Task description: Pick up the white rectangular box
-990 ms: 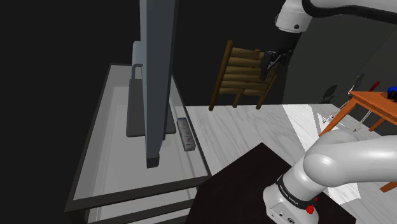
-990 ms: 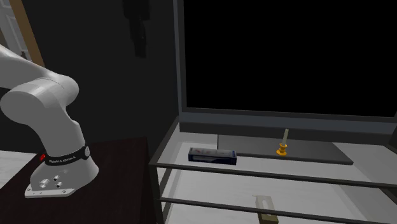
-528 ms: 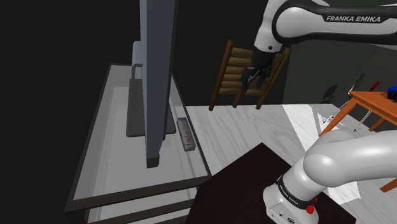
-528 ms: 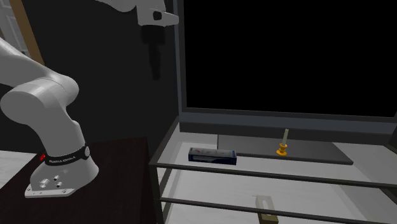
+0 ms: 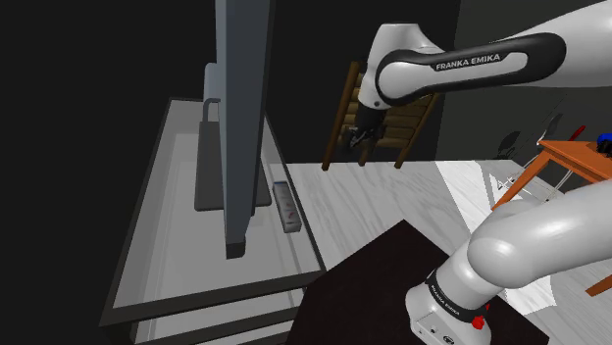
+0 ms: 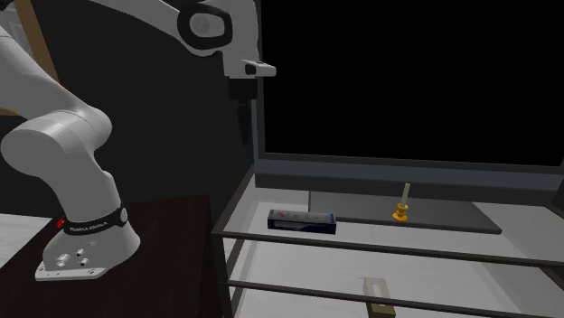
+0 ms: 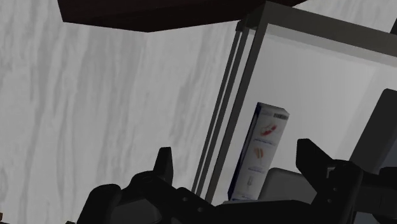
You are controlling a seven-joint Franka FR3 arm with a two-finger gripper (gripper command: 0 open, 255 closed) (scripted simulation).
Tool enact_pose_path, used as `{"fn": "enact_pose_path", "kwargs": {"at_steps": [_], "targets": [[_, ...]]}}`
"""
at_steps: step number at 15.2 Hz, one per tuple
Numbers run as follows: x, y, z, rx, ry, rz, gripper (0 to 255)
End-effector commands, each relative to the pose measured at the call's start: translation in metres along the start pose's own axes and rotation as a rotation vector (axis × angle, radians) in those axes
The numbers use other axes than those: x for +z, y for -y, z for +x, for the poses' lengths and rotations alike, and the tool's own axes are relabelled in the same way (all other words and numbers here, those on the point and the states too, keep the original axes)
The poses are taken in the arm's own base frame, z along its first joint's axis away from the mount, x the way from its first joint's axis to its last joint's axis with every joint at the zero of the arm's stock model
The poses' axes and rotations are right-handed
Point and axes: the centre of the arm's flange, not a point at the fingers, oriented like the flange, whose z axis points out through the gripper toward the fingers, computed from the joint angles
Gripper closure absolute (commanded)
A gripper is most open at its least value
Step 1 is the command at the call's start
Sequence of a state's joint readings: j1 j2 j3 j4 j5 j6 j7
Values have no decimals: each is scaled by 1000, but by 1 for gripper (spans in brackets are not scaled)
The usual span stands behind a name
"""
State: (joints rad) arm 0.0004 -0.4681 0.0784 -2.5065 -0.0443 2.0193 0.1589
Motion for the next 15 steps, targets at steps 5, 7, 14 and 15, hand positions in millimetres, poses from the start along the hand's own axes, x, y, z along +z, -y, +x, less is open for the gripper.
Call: {"fn": "enact_pose_path", "kwargs": {"at_steps": [5, 7, 14, 15], "targets": [[68, 17, 41, 13, -4, 16, 0], [89, 23, 54, 17, -4, 21, 0], [165, 46, 101, 32, -6, 39, 0], [175, 49, 108, 34, -6, 42, 0]]}}
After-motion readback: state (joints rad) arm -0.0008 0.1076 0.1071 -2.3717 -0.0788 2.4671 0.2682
